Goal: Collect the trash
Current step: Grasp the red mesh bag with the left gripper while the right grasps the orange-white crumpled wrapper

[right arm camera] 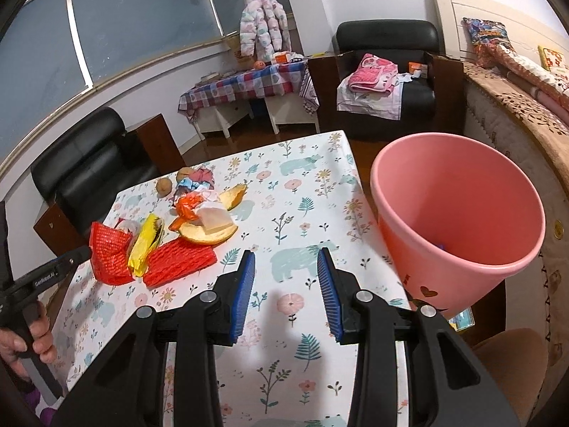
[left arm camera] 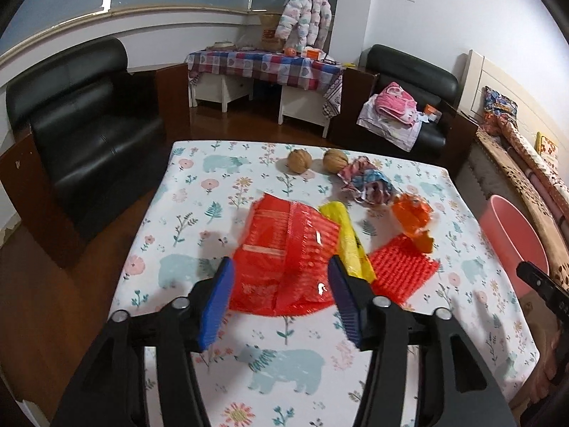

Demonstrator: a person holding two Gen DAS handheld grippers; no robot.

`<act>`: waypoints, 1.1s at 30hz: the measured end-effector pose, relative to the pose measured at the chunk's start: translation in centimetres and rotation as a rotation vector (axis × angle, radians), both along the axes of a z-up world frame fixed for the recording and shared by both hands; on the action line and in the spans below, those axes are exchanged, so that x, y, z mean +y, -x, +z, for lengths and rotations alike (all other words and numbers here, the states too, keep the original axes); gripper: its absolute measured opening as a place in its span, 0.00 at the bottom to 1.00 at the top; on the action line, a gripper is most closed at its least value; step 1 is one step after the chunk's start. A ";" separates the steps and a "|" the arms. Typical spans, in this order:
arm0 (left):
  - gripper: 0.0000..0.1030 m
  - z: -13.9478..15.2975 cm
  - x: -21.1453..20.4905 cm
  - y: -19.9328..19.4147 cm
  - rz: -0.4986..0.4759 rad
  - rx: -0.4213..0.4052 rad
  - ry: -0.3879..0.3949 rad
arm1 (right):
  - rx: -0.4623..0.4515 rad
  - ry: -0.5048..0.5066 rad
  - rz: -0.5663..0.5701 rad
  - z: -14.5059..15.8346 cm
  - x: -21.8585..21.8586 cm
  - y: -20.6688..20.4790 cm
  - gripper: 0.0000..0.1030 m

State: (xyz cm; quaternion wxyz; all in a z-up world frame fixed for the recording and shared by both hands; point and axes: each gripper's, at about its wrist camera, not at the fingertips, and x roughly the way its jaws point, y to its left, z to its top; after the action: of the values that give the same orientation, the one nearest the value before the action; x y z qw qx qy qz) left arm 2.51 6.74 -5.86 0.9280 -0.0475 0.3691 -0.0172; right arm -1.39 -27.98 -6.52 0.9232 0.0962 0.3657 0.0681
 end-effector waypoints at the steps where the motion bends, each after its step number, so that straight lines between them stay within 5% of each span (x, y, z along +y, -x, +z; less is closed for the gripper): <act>1: 0.56 -0.1 0.3 -0.2 0.005 -0.002 0.000 | 0.003 0.001 0.003 -0.1 0.2 0.0 0.36; 11: 0.57 -2.7 2.0 -2.0 -0.033 0.081 0.156 | 0.033 -0.066 0.087 -0.3 1.5 -1.2 0.36; 17: 0.57 -3.2 1.7 -2.1 -0.073 0.087 0.157 | 0.064 -0.090 0.158 -0.1 3.9 -3.0 0.36; 20: 0.44 -3.3 1.7 -2.1 -0.090 0.086 0.176 | 0.063 -0.087 0.181 0.1 5.2 -4.1 0.48; 23: 0.24 -3.1 1.7 -2.0 -0.110 0.074 0.178 | 0.053 -0.077 0.198 0.5 6.3 -5.4 0.50; 33: 0.20 -2.0 1.9 -0.8 -0.132 0.027 0.195 | 0.047 -0.019 0.245 0.8 9.6 -10.0 0.50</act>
State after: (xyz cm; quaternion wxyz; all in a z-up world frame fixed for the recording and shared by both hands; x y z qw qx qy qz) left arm 3.35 8.68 -7.85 0.9108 -0.1136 0.3802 -0.1136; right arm 8.57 -18.39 -5.70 0.8983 0.0613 0.3955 0.1815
